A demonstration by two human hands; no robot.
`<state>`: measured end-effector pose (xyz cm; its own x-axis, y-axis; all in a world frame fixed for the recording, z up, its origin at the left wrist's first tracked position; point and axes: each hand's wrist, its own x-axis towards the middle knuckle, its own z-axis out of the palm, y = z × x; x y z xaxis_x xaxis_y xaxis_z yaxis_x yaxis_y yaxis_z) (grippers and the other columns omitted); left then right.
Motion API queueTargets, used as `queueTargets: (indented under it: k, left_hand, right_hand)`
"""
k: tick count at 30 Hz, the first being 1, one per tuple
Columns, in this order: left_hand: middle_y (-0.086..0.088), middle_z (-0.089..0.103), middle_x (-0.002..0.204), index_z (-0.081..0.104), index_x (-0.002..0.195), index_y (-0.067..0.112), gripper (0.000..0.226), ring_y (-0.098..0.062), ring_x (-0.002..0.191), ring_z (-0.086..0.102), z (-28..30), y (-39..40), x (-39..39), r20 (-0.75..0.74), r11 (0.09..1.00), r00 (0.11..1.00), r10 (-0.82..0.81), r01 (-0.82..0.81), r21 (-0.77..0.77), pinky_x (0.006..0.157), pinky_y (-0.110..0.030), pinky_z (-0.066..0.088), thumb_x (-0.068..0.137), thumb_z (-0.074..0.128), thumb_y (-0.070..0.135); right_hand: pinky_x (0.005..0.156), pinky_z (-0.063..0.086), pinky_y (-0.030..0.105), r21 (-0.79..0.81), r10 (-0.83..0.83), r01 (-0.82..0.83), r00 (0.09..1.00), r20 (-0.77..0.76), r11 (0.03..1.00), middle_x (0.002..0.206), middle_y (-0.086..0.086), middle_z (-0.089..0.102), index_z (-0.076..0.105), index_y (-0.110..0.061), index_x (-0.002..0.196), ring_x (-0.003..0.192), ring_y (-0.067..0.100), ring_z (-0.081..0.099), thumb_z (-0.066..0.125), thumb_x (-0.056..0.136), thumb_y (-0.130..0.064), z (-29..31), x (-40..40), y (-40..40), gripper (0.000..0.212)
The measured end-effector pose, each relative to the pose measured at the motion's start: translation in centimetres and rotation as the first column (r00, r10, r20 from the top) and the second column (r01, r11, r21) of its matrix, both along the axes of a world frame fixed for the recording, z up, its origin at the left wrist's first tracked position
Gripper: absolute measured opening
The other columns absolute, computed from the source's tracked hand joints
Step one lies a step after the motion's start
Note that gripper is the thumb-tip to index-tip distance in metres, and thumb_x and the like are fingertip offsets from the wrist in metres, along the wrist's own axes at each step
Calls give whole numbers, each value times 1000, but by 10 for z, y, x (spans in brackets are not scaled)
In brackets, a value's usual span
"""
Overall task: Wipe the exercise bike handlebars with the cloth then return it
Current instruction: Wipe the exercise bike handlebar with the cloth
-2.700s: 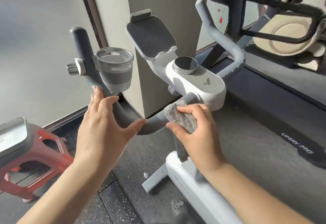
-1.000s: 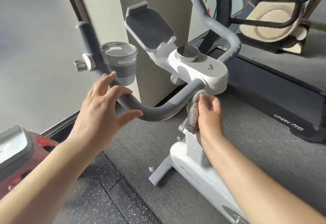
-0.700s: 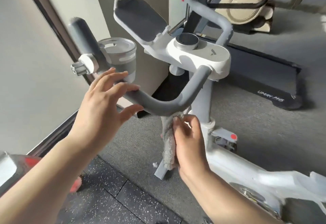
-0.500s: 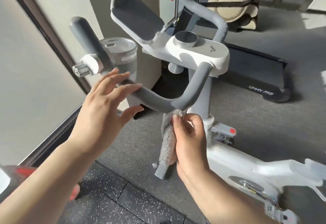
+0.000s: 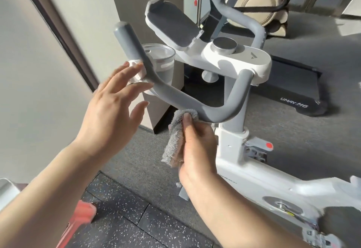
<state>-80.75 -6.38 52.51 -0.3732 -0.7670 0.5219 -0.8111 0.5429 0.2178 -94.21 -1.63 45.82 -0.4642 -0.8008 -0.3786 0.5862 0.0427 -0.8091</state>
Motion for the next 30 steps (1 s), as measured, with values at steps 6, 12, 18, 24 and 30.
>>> queueTargets:
  k: [6,12,18,24,30]
  left_hand:
    - [-1,41,145,61,119,20,36,-20,135,35,7,0,15,-42,997,996,74,-73,30,109,-36,29,83,64,14]
    - [5,50,137,63,117,20,33,-15,126,46,7,5,31,-77,988,988,135,-129,88,102,-26,33,85,61,15]
    - [23,65,84,67,99,30,16,13,75,59,7,23,13,-411,937,898,160,-7,349,60,0,39,83,63,31]
    - [-3,74,81,59,86,22,28,-11,68,65,-4,29,3,-748,807,617,243,299,509,62,-27,50,72,74,41]
    - [-8,73,78,61,73,20,11,-21,69,65,8,25,-6,-916,848,127,381,348,400,70,-37,52,68,70,16]
  right_hand:
    - [59,56,24,19,62,-70,961,268,997,78,5,71,67,-6,90,70,18,67,77,75,-22,31,38,-32,24]
    - [58,56,23,-8,108,-111,956,272,994,84,6,72,67,-6,99,73,17,68,76,75,-23,37,44,-33,31]
    - [75,52,31,-127,321,-310,945,70,942,88,9,67,60,-12,91,84,20,63,69,82,-9,31,31,-9,13]
    - [78,53,30,-269,465,-449,885,-5,852,84,3,72,62,-16,90,85,17,65,57,89,-3,40,24,-5,15]
    - [94,51,35,-193,457,-653,682,-571,732,110,0,70,66,-27,108,107,12,64,56,88,-24,51,14,-24,23]
